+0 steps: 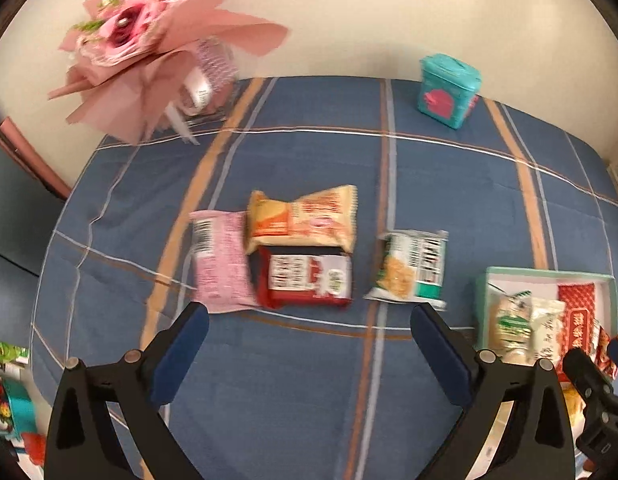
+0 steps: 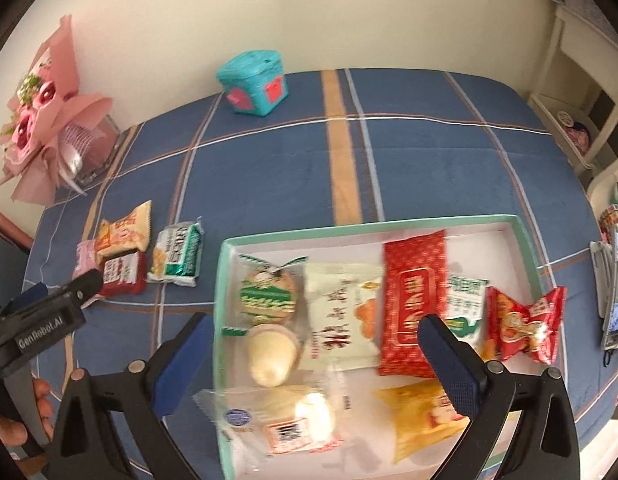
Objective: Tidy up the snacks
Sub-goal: 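Withdraw both open tools from the tray toward the remaining packets, then grasp the pink packet with left tool while right tool grasps the green-white biscuit packet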
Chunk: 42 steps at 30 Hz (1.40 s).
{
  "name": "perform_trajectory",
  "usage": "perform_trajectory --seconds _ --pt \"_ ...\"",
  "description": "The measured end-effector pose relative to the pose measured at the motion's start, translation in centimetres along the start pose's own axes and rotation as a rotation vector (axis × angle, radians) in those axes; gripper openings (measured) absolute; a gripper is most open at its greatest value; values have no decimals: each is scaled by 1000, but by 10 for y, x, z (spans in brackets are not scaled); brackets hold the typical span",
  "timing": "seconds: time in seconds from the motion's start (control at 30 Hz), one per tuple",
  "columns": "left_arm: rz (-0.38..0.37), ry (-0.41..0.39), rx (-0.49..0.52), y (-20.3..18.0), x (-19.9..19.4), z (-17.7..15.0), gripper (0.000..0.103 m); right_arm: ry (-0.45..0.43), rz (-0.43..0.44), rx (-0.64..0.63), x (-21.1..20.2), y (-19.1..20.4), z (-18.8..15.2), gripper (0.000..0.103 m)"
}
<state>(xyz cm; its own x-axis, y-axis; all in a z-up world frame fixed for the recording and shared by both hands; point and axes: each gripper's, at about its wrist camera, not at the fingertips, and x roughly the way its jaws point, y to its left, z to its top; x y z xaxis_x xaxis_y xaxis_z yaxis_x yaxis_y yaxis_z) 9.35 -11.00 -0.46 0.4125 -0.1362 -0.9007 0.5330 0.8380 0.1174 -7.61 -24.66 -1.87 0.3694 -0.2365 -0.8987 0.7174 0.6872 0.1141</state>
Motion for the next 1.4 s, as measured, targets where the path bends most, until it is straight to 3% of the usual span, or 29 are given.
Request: perform_trajectory --seconds 0.43,0.63,0.93,1.4 --pt "58 2 -164 96 11 1 101 23 53 -104 14 78 -7 103" --pt "58 6 -199 123 17 1 101 31 90 -139 21 107 -10 103" --pt "21 -1 -241 139 27 4 101 19 116 -185 33 136 -8 103" --pt "-103 23 -270 127 50 15 101 -16 147 -132 55 136 22 102"
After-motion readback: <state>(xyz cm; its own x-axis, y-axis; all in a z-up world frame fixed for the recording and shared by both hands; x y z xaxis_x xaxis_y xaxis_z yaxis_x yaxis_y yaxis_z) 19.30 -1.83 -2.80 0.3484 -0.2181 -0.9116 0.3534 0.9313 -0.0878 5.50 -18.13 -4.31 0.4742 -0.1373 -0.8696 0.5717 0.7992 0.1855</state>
